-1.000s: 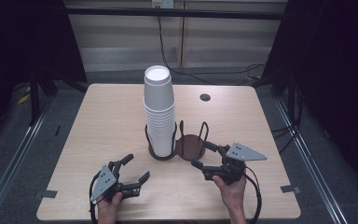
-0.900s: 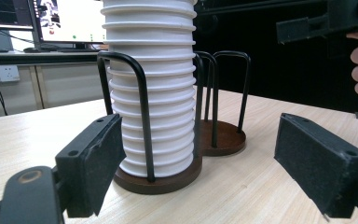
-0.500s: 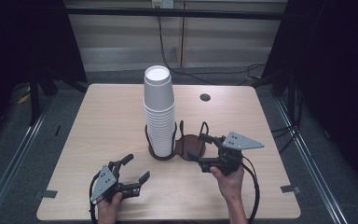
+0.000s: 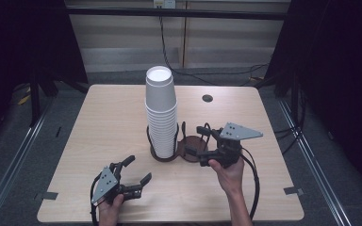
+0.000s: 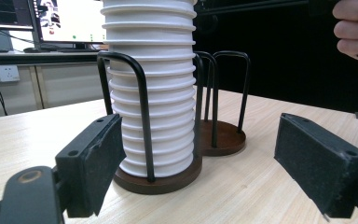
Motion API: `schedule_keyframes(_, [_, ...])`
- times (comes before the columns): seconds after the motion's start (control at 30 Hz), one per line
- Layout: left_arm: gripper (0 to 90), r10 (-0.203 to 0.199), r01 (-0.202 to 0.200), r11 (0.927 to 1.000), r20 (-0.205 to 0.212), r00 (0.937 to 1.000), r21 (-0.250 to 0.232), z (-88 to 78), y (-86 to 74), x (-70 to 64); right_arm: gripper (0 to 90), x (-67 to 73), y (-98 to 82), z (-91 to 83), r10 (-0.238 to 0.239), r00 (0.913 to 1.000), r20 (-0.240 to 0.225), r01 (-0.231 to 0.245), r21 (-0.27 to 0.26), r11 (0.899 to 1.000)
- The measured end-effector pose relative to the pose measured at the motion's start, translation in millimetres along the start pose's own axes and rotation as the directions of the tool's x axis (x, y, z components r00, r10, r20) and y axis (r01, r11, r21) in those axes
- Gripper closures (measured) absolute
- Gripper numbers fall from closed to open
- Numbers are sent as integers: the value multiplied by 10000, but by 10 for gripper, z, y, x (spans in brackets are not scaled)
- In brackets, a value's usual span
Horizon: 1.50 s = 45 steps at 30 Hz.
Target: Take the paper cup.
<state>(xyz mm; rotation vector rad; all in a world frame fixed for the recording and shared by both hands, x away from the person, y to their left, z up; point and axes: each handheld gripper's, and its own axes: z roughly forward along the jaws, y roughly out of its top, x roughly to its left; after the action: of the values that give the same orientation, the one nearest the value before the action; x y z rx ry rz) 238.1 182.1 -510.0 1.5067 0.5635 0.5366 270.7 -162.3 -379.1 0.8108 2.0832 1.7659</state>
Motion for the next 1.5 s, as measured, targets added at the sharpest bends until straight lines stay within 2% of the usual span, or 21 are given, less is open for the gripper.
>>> schedule_keyframes(0.37, [156,-3,3,10000,1,10000,-1,0,0,0,185,-37,160,67,-49,9996,-293,54,153,9999])
schedule_keyframes(0.53, [156,-9,9,10000,4,10000,2,0,0,0,189,-46,234,78,-46,9996,-269,52,210,9998])
schedule_keyframes(0.8, [156,-9,9,10000,20,10000,5,0,0,1,176,-100,375,81,-12,9992,-403,16,114,9999])
schedule_keyframes(0.93, [156,-3,3,10000,45,10000,13,1,1,3,169,-106,466,86,-140,9987,-480,144,77,9999])
schedule_keyframes(1.23, [156,-9,9,10000,71,10000,-9,2,0,3,167,-148,629,183,-170,9972,-723,190,280,9994])
schedule_keyframes(1.5, [156,-8,8,10000,92,10000,15,1,1,5,162,-163,830,306,-378,9963,-775,417,497,9979])
